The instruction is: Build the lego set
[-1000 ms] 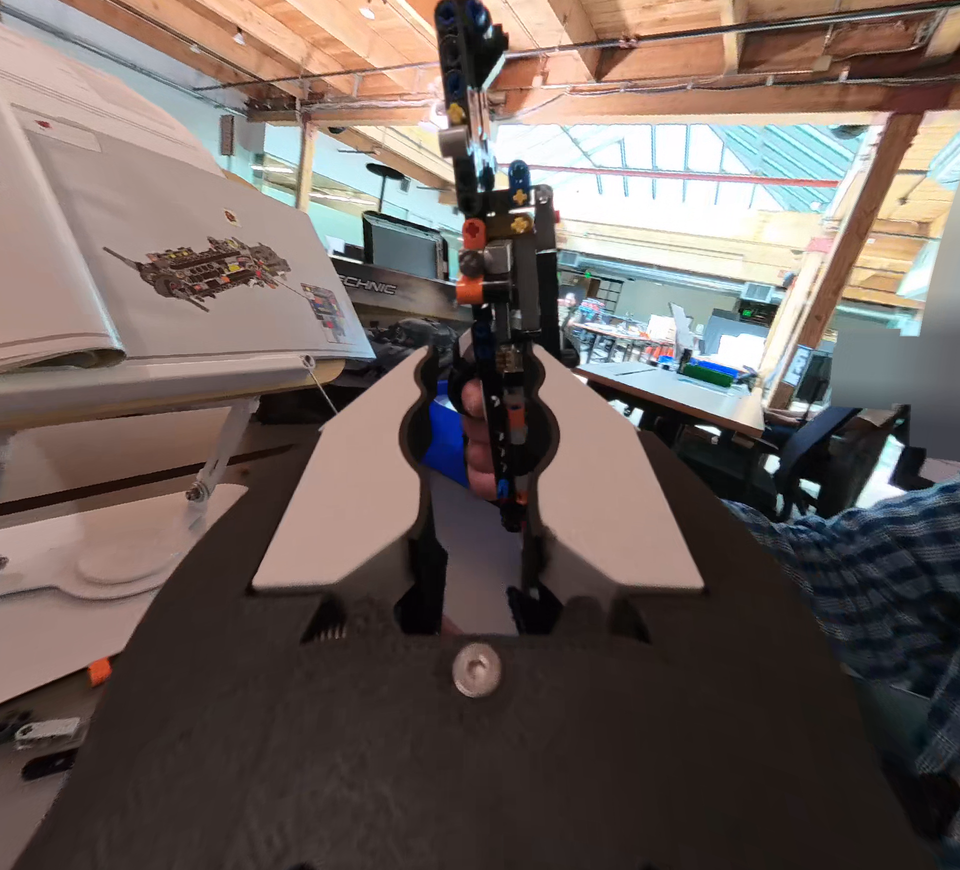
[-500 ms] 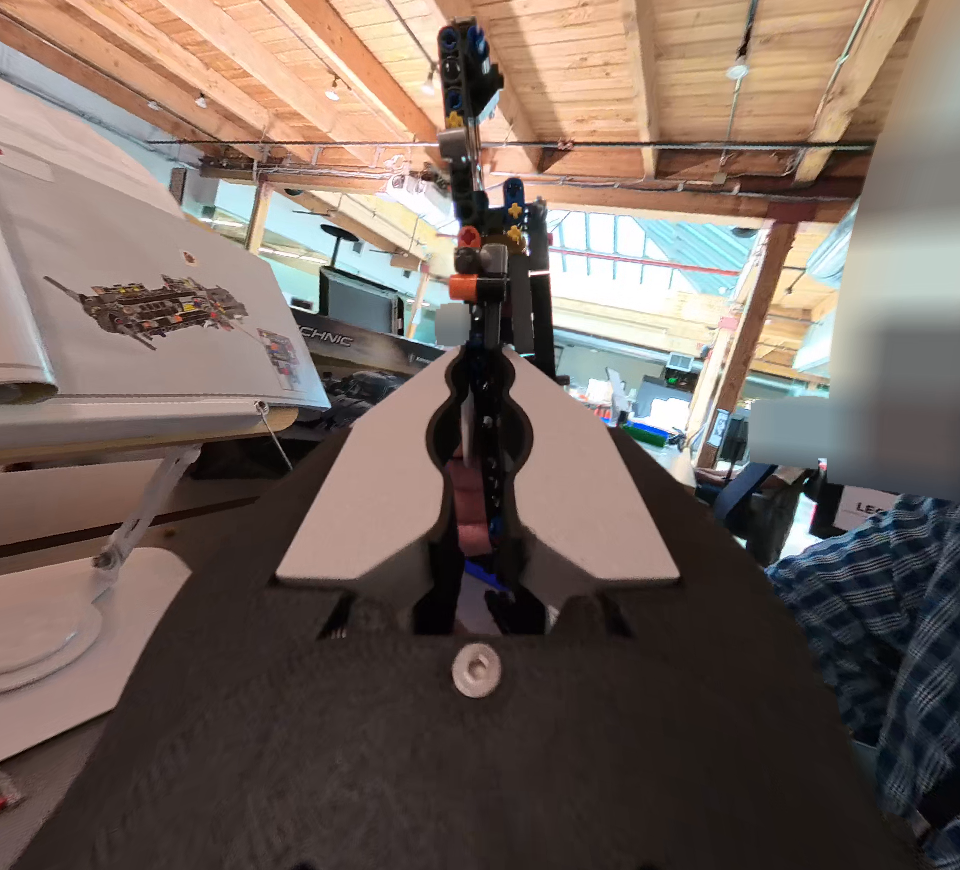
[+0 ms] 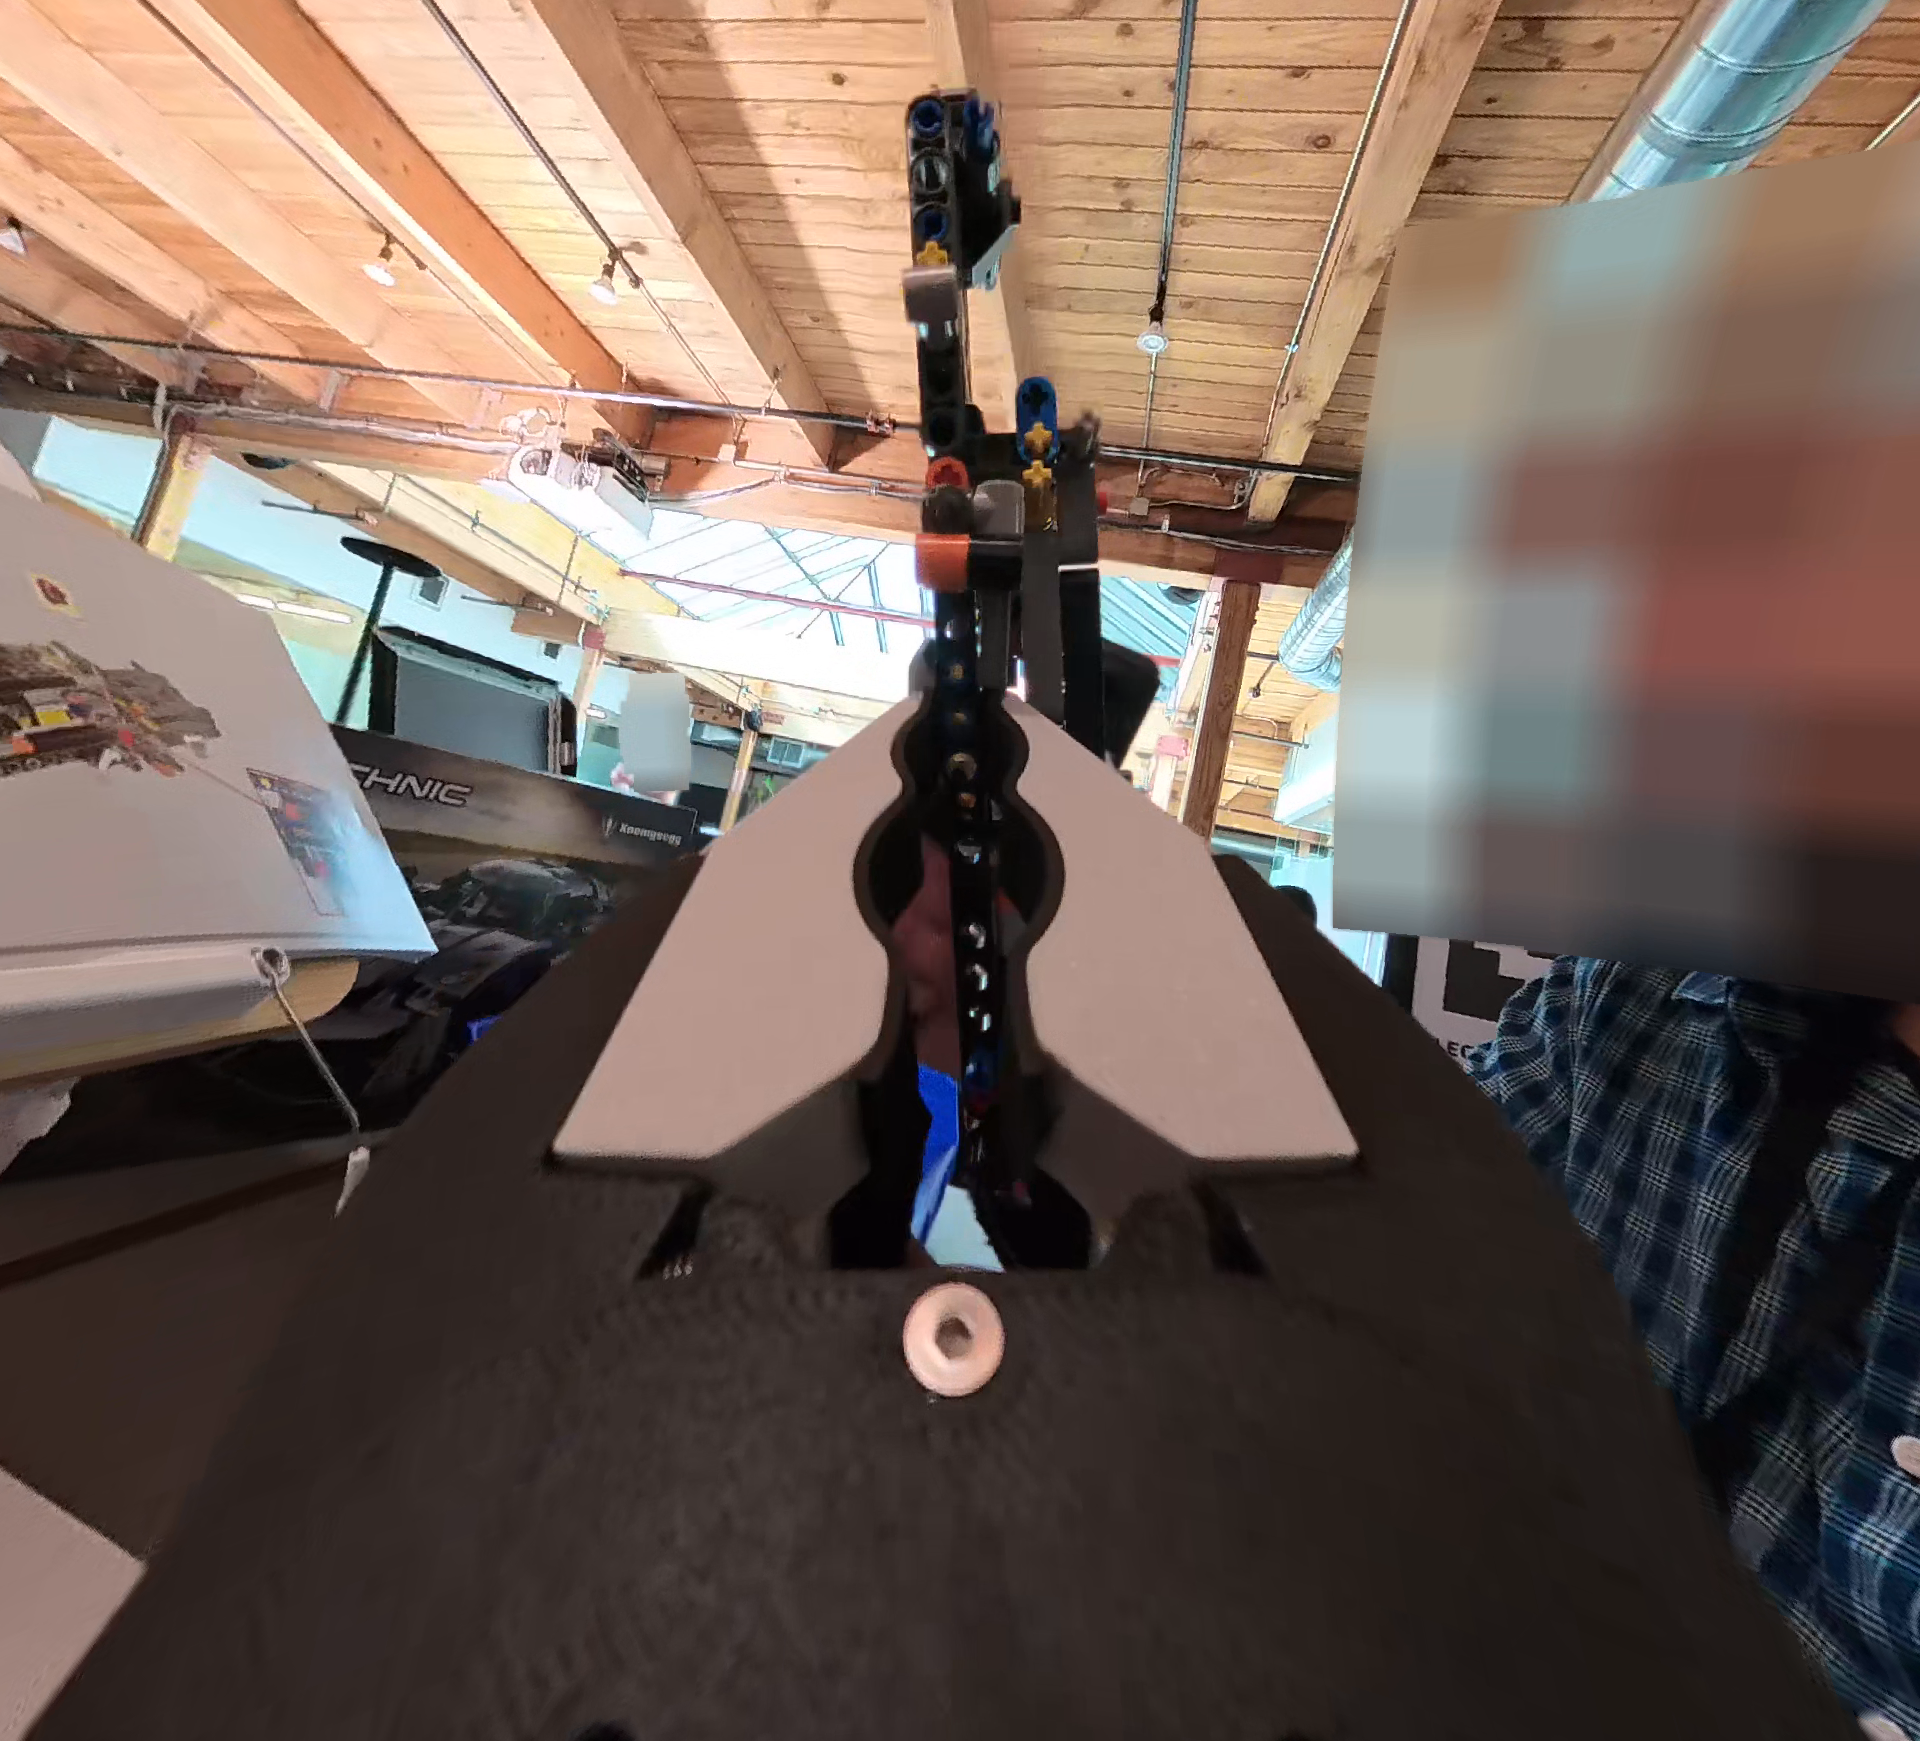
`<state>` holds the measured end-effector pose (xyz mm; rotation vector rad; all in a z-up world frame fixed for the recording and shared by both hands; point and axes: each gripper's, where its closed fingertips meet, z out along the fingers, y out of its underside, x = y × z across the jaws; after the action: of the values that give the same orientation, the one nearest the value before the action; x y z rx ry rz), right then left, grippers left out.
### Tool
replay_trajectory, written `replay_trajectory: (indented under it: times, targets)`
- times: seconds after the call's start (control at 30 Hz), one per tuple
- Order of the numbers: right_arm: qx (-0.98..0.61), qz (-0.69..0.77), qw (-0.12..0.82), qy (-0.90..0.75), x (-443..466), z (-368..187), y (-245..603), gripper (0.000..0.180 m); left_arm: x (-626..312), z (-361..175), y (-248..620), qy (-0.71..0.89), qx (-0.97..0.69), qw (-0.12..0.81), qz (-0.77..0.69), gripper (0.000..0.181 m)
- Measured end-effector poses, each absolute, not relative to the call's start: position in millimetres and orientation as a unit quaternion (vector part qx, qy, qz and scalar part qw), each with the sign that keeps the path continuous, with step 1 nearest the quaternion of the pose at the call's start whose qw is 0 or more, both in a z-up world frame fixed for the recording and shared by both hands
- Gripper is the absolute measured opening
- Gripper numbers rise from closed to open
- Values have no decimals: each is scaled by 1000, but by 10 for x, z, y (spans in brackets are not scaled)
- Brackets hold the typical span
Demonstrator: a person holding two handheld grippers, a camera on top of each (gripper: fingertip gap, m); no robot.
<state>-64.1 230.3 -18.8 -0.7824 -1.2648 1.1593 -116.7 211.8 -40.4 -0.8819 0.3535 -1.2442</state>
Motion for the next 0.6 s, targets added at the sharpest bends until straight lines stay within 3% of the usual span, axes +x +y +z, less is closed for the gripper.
replay_trajectory:
  times: [0.2,0.37,0.6]
  targets:
    - [-267,223,692,-633,-524,-283,2359,33,-1107,-564,2171,159,-474,667,-553,4]
    - [-227,165,683,-675,-575,-441,2295,40,-1001,-585,2105,161,-497,647,-556,4]
    - [-210,137,670,-699,-541,-528,2250,32,-1017,-660,2131,152,-508,629,-569,4]
